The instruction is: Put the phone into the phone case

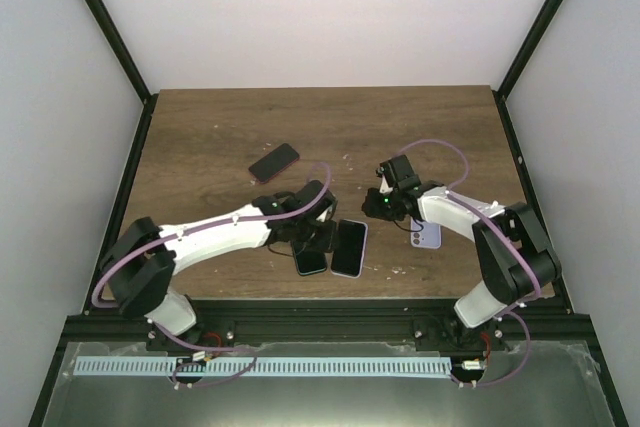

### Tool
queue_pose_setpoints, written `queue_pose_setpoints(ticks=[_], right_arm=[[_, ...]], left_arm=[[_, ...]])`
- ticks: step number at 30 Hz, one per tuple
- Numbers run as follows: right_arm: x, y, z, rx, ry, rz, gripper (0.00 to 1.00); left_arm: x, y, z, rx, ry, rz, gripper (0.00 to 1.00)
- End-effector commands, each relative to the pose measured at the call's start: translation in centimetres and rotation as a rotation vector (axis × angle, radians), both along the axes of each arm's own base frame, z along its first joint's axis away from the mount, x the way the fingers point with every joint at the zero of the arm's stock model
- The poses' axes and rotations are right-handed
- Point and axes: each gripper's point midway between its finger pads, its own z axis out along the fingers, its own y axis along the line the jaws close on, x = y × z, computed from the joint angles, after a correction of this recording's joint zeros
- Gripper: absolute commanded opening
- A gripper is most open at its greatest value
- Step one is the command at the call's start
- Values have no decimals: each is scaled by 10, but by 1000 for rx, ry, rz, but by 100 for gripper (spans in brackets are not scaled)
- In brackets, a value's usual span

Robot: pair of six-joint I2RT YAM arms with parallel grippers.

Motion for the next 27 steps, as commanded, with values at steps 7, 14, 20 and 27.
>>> queue_pose_setpoints(ticks=[7, 14, 20, 27], right_arm=[[-40, 2, 2, 114, 103, -1, 33], [-69, 5, -3, 211, 138, 7, 34], [-85, 8, -14, 245, 173, 19, 35], [-101, 20, -26, 291, 211, 49, 32]], left_arm=[[-22, 18, -34, 20, 88, -7, 26], [-15, 1, -39, -6, 80, -54, 10], [-12, -7, -50, 3, 95, -63, 11], [-11, -16, -62, -6, 128, -68, 5]])
